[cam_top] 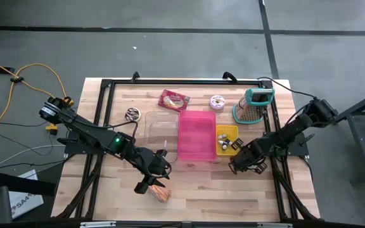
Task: Pick & Place Food Item
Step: Put the blue food coloring bottle into the yellow bin
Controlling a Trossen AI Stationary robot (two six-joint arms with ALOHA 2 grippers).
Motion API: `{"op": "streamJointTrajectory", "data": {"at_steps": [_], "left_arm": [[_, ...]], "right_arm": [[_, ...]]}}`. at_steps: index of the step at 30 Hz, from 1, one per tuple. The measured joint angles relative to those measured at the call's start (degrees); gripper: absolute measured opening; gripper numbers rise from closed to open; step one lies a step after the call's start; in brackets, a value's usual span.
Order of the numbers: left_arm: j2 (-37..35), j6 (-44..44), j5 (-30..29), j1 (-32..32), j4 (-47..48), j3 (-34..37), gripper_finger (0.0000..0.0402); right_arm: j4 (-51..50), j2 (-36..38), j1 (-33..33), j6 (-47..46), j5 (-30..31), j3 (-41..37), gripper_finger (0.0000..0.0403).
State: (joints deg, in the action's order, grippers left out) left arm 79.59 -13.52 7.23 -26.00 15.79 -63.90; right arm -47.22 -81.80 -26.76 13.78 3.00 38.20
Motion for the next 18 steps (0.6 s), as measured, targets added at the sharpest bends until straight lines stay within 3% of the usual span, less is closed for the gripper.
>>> {"op": "streamJointTrajectory", "data": {"at_steps": [18], "left_arm": [[0.0, 0.0, 0.0, 0.0, 0.0, 0.0, 0.0159]], "right_arm": [[3.2, 0.0, 0.0, 0.0, 0.4, -1.7, 0.007]]}}
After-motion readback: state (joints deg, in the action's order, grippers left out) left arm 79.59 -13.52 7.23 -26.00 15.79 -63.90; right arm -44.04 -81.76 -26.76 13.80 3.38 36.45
